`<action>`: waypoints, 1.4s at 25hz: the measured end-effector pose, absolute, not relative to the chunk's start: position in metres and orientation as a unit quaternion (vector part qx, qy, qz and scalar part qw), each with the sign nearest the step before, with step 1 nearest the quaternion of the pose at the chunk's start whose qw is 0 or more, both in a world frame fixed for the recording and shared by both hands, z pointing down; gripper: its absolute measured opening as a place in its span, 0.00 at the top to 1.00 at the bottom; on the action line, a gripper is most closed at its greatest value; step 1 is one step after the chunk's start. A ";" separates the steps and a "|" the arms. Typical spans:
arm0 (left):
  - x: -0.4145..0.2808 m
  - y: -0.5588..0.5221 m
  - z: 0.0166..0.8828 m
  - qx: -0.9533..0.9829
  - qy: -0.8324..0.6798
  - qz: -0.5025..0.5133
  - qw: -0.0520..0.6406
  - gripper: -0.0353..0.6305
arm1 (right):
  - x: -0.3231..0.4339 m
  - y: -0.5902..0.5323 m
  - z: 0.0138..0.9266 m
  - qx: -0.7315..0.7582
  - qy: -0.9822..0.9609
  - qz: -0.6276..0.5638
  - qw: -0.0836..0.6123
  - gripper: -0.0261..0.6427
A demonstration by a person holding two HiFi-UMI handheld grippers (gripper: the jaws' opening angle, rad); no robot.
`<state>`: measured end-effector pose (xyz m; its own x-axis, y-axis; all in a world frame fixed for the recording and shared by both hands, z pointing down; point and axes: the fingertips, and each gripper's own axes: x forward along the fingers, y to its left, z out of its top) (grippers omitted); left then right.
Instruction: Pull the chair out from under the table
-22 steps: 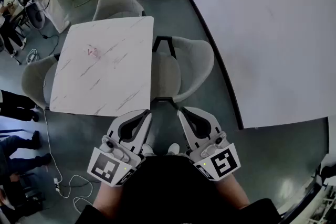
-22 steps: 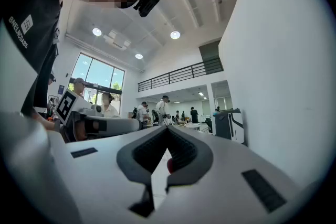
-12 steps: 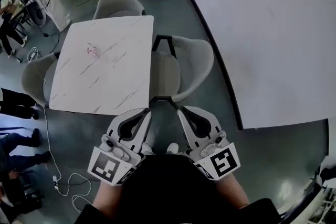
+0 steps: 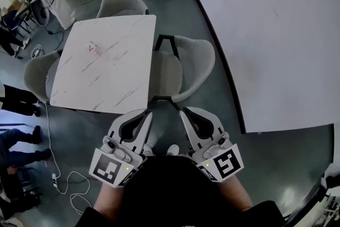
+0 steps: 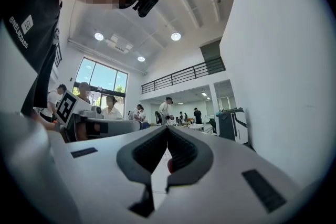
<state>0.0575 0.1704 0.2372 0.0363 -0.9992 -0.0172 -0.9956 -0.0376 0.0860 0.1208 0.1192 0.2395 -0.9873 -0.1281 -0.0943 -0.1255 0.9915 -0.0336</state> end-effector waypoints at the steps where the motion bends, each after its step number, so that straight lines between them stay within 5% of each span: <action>1: 0.060 0.170 0.237 0.718 -0.695 -0.035 0.025 0.94 | 0.123 0.118 0.239 -0.060 0.997 -0.016 0.051 0.94; 18: 0.070 0.172 0.253 0.698 -0.715 -0.024 0.036 0.94 | 0.132 0.115 0.253 -0.037 0.997 -0.043 0.042 0.94; 35: -0.048 0.157 0.265 0.708 -0.703 -0.040 0.047 0.94 | 0.023 0.101 0.266 -0.057 0.997 -0.041 0.014 0.94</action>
